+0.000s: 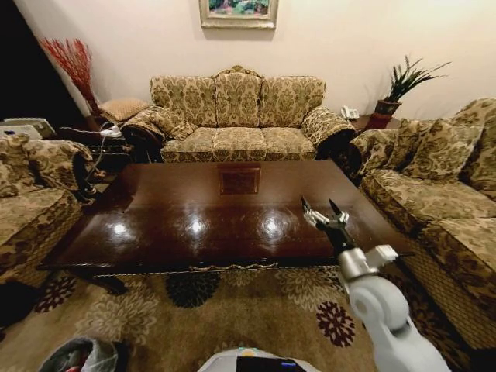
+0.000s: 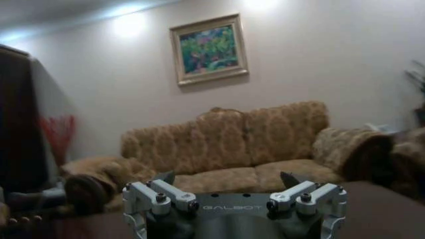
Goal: Move to the front of the table and place the trash on the table into the trash bin.
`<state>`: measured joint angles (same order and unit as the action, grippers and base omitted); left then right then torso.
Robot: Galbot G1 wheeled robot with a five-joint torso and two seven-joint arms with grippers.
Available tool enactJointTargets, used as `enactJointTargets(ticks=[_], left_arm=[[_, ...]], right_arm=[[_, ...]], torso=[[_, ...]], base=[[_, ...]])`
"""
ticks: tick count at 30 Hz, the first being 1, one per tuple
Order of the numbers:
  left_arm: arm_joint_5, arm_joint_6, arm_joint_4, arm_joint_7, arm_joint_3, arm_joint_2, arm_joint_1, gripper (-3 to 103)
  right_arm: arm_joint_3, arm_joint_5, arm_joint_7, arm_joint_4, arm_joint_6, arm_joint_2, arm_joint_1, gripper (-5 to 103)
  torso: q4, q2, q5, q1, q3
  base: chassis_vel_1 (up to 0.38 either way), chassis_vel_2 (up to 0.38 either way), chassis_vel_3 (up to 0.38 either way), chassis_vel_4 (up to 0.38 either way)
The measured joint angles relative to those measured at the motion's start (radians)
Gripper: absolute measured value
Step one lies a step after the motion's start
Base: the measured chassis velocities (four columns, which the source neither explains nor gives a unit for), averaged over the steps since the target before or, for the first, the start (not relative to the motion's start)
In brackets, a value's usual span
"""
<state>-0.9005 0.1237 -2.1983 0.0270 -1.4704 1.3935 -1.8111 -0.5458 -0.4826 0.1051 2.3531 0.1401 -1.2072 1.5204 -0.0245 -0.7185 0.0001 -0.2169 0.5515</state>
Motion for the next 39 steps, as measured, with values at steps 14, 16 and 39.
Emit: enactJointTargets(ticks=[14,16,39], left_arm=[[0.161,0.035,-0.25,0.152,0.379,-0.048,0.028,100],[0.164,0.035,-0.25,0.15,0.38,-0.047,0.029,100],[0.164,0.031,-0.236,0.143,0.374,-0.045,0.03,100]], right_arm=[[-0.032,0.274,-0.038,0.072,-0.181,-0.205,0.268,100],[-0.032,0.274,-0.038,0.072,-0.181,-0.205,0.268,100],[-0.031,0.267,-0.039,0.07,-0.179,-0.202,0.261,100]], torso=[[-0.0002,0.0,0.0,0.0,0.0],[-0.0003,0.0,0.0,0.0,0.0],[-0.0002,0.0,0.0,0.0,0.0]], base=[[0.0,0.0,0.0,0.0],[0.0,0.0,0.0,0.0],[0.0,0.0,0.0,0.0]])
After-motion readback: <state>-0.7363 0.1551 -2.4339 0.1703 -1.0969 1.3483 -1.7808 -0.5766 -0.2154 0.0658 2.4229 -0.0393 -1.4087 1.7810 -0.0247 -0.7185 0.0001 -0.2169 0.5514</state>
